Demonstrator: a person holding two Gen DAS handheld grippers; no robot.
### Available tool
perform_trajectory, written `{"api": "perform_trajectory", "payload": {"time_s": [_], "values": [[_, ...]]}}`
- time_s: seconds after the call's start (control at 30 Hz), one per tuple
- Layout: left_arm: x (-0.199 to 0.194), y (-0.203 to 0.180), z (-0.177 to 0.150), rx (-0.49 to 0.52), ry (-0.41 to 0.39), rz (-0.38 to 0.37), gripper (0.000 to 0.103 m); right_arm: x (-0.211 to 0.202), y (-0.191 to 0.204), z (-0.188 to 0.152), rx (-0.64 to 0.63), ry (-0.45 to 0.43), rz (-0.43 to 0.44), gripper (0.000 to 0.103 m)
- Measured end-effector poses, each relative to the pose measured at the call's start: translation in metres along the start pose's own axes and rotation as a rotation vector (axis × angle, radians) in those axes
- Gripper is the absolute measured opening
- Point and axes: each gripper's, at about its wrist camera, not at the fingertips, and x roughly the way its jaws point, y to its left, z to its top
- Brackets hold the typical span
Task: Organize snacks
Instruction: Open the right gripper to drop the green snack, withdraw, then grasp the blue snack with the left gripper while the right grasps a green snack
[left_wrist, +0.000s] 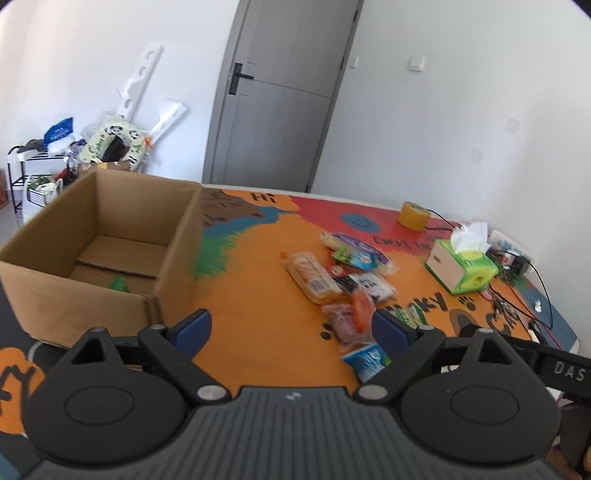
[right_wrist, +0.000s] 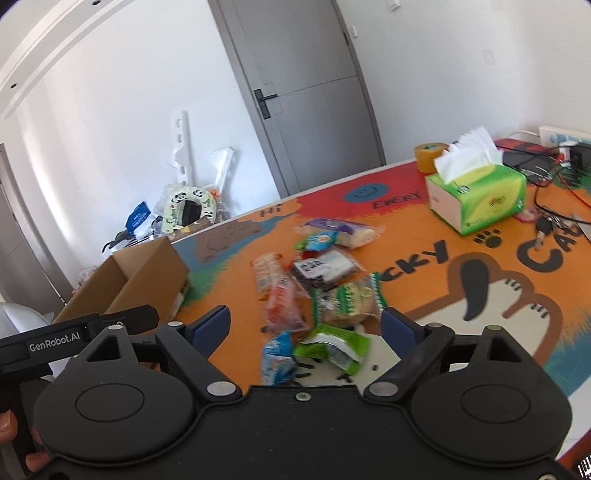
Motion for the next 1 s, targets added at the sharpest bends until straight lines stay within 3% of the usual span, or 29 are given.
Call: {"api": "perform_trajectory", "payload": {"time_s": [0.2, 0.5, 0.87, 1.0], "values": [[0.015, -0.015, -0.010, 0.027, 0.010, -0.007, 0.093, 0.012, -0.021, -0.011, 0.048, 0.041, -0.001, 0.071], [0.041, -0.027, -0.019, 0.035, 0.059, -0.014, 0.089, 0.031, -0.041, -0.022, 0.085, 0.089, -0.009, 0.065], [0.078, -0.041, -0.029, 0.025, 0.145, -0.065, 0.065, 0.050, -0.054, -0.026, 0.101, 0.121, -0.007, 0.062], [0.088, -0.047, -0.034, 0.031, 0.175, -0.092, 0.061, 0.052, -0.057, -0.024, 0.105, 0.121, 0.000, 0.061]]}}
